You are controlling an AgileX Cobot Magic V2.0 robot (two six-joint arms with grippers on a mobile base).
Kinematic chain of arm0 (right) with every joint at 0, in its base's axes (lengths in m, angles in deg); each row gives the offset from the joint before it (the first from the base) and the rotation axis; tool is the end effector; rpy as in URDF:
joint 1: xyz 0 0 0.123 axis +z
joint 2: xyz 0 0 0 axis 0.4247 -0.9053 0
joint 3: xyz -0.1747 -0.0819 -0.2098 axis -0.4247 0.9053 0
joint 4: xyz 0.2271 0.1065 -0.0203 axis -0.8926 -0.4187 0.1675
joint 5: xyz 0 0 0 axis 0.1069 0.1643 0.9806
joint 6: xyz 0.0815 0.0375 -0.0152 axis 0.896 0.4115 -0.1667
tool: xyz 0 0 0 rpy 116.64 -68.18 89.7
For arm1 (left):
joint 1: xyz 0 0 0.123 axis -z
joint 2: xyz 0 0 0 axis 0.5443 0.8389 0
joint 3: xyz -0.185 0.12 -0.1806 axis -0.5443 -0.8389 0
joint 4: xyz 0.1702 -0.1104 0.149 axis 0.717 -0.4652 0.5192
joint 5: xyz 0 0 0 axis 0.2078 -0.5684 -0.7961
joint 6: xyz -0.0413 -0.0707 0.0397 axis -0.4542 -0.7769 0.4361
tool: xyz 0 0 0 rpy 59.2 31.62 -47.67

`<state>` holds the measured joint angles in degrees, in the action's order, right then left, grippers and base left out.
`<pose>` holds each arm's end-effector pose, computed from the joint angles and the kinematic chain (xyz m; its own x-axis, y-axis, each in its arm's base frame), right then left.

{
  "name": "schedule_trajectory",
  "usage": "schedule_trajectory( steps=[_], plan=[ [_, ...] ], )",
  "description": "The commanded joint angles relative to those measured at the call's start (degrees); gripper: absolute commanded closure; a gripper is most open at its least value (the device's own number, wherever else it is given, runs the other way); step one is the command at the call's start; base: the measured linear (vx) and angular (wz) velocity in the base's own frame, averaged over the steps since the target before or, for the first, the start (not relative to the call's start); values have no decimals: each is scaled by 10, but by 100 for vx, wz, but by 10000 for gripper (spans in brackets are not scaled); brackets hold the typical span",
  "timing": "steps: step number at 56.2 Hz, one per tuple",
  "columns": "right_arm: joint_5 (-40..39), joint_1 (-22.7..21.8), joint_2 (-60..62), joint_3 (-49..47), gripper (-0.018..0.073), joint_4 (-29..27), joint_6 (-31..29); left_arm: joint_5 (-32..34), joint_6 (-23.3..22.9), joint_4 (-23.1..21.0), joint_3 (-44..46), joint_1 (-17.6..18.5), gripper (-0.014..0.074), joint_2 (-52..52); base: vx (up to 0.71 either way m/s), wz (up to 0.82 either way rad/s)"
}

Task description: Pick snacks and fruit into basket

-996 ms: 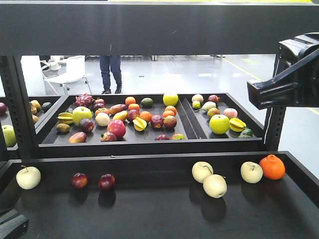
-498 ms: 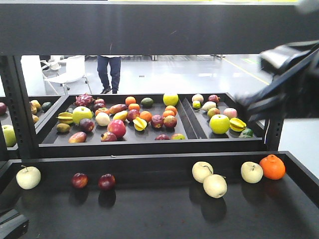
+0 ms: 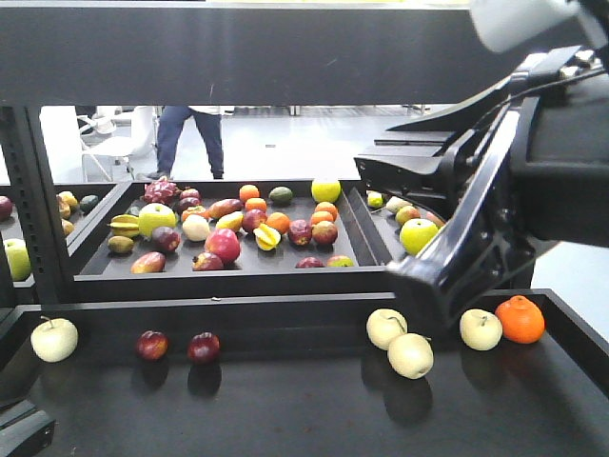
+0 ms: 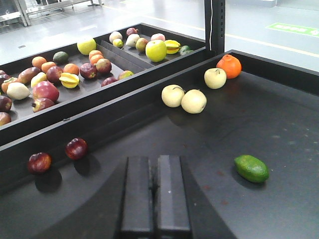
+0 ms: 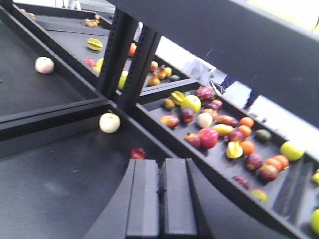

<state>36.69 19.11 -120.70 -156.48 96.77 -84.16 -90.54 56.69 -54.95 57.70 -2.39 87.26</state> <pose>0.1676 0.1467 0.5114 0.0754 -0.3576 -0.9308 -0.6065 0.7245 -0.3275 0.1298 -0.0699 0.3428 -0.1497 0.2195 -0.9641 0.4739 0.8717 0.1249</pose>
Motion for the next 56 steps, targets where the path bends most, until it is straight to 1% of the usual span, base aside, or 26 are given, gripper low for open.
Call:
schedule_trajectory(
  steps=[1,3,5,7,12,15,24,28,41,44,53,56],
  plan=[
    [-59,-61,-1,-20,566,-127,-93,46,-4,-2,16,3,602,0,0,0],
    [-61,-81,-4,-20,566,-157,-110,46,-4,-2,16,3,602,0,0,0],
    [-64,-111,-9,-20,566,-201,-131,46,-4,-2,16,3,602,0,0,0],
    [-68,-135,-14,-20,566,-231,-143,46,-4,-2,16,3,602,0,0,0],
    [-72,-183,-29,-20,566,-278,-148,46,-4,-2,16,3,602,0,0,0],
    [-68,-203,-42,-20,566,-289,-148,46,-4,-2,16,3,602,0,0,0],
    [-39,-256,-90,-20,566,-287,-148,46,-4,-2,16,3,602,0,0,0],
    [-40,-264,-109,-20,566,-282,-148,46,-4,-2,16,3,602,0,0,0],
    [-35,-264,-141,-20,566,-288,-148,46,-4,-2,16,3,602,0,0,0],
    [-24,-264,-142,-20,566,-288,-148,46,-4,-2,16,3,602,0,0,0],
    [5,-264,-146,-20,566,-263,-147,46,-4,-2,16,3,602,0,0,0],
    [12,-264,-149,-20,566,-253,-133,46,-4,-2,16,3,602,0,0,0]
  ],
)
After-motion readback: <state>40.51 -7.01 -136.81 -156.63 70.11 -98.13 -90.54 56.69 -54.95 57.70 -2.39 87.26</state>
